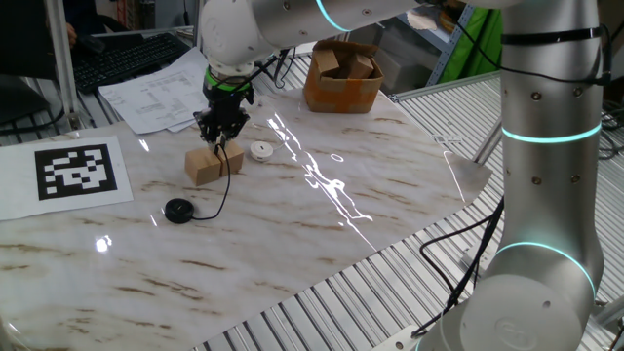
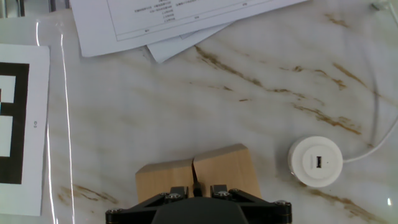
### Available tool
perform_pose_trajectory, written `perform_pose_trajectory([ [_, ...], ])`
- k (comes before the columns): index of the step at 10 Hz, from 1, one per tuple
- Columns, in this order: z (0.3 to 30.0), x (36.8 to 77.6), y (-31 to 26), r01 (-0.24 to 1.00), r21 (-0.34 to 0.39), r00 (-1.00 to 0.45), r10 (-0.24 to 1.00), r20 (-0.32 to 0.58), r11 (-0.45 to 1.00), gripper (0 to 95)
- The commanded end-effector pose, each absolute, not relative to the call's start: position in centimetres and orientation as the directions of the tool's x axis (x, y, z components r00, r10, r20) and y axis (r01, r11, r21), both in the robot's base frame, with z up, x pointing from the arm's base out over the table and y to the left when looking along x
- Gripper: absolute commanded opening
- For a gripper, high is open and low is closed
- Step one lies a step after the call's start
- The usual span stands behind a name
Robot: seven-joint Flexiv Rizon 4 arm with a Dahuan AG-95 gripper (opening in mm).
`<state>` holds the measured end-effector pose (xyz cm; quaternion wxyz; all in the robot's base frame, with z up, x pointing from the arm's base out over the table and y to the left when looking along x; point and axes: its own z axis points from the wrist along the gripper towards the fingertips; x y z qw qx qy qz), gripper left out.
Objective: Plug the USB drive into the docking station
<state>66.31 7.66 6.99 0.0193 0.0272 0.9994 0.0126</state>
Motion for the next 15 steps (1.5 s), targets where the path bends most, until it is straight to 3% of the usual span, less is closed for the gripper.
perform_pose_trajectory([
  [1, 6.93, 66.29, 7.66, 0.051, 0.026, -0.998, 0.052, -0.039, 0.998, 19.0],
  [12, 7.12, 66.6, 7.6, 0.028, 0.027, -0.999, 0.029, -0.035, 0.999, 19.0],
  [13, 7.12, 66.6, 7.59, 0.026, 0.027, -0.999, 0.027, -0.035, 0.999, 0.0],
  [15, 7.11, 66.6, 7.59, 0.026, 0.027, -0.999, 0.027, -0.036, 0.999, 0.0],
])
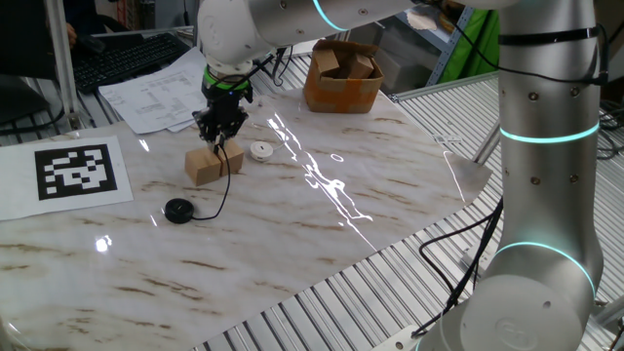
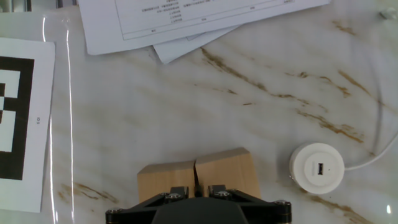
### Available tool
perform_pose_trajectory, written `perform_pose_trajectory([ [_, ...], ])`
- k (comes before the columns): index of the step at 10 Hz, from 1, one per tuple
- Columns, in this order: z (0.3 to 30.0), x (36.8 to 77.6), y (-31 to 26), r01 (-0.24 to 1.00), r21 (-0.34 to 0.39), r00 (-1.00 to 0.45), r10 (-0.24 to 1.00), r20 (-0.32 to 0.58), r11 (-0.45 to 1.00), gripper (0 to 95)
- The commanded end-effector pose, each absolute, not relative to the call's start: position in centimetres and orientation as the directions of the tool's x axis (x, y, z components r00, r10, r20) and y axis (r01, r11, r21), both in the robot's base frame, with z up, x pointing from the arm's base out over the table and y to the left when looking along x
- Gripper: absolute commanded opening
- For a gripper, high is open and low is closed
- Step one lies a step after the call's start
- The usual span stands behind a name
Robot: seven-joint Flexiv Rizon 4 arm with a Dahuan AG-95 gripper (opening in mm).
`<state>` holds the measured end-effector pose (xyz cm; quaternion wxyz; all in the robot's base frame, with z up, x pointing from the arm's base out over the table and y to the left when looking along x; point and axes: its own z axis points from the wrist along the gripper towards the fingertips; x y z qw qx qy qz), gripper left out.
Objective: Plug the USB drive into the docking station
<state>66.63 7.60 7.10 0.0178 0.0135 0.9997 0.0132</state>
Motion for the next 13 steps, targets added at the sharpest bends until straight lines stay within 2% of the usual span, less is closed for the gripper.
perform_pose_trajectory([
  [1, 7.1, 66.6, 7.6, 0.025, 0.027, -0.999, 0.026, -0.036, 0.999, 0.0],
  [7, 7.3, 66.6, 7.7, 0.042, 0.028, -0.999, 0.043, -0.026, 0.999, 0.0],
  [13, 10.0, 67.9, 7.9, 0.049, -0.012, -0.999, 0.049, -0.011, 0.999, 0.0],
])
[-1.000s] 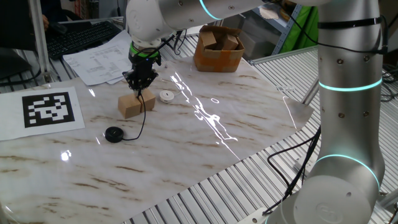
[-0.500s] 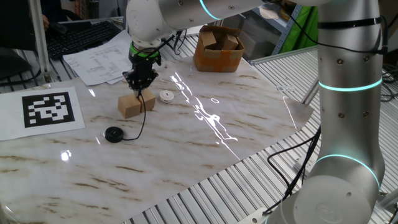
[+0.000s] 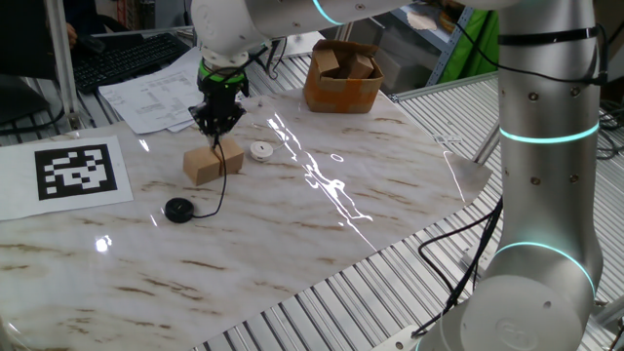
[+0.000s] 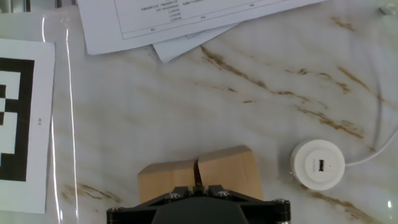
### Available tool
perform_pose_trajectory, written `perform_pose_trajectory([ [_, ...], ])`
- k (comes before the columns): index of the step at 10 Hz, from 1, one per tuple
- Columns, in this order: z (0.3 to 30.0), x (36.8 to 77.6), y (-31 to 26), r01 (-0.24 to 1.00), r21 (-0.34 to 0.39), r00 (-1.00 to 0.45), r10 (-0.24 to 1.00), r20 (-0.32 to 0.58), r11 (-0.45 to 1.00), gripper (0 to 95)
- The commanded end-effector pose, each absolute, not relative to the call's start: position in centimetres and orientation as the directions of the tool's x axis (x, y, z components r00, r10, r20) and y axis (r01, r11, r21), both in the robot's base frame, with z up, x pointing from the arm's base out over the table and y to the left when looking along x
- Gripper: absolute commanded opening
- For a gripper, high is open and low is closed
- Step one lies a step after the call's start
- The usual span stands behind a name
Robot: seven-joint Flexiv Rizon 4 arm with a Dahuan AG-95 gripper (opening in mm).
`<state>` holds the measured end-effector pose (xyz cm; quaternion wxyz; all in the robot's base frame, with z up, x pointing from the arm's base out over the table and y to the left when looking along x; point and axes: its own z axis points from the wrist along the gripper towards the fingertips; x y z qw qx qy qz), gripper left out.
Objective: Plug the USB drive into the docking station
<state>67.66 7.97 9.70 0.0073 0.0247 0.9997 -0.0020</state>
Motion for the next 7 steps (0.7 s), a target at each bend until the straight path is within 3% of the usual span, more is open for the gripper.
perform_pose_trajectory([
  [1, 10.7, 68.1, 7.8, 0.049, -0.024, -0.999, 0.049, -0.008, 0.999, 0.0],
  [7, 13.4, 68.9, 3.7, 0.058, -0.036, -0.998, 0.058, 0.0, 0.998, 0.0],
])
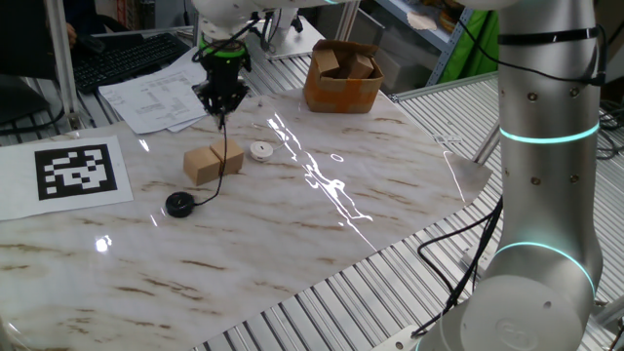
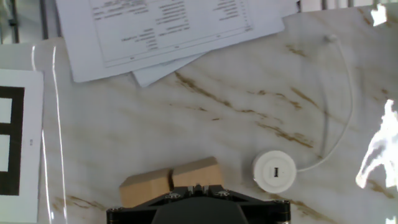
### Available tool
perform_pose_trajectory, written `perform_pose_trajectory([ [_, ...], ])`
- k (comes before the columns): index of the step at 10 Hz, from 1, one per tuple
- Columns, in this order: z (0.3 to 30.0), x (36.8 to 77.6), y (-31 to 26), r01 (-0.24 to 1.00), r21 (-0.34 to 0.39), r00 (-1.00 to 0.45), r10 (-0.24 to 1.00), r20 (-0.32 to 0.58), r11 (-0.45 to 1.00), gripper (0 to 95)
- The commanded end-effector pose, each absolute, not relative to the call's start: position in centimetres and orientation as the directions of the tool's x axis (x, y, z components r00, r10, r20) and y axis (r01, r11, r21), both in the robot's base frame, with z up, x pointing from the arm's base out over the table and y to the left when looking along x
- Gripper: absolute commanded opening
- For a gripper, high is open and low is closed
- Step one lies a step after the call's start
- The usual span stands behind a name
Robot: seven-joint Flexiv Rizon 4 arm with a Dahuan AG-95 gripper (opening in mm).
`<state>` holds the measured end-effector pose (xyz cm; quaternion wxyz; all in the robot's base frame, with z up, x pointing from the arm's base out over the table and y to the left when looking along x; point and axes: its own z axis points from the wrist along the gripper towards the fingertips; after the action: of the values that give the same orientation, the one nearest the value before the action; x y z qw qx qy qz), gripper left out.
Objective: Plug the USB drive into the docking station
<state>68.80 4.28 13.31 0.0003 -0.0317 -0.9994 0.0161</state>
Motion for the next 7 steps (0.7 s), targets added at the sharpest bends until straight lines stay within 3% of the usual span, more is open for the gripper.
perform_pose_trajectory([
  [1, 13.3, 68.8, 3.1, 0.055, -0.034, -0.998, 0.055, -0.003, 0.998, 0.0],
  [7, 11.1, 67.6, -0.8, 0.01, -0.012, -1.0, 0.01, -0.012, 1.0, 0.0],
])
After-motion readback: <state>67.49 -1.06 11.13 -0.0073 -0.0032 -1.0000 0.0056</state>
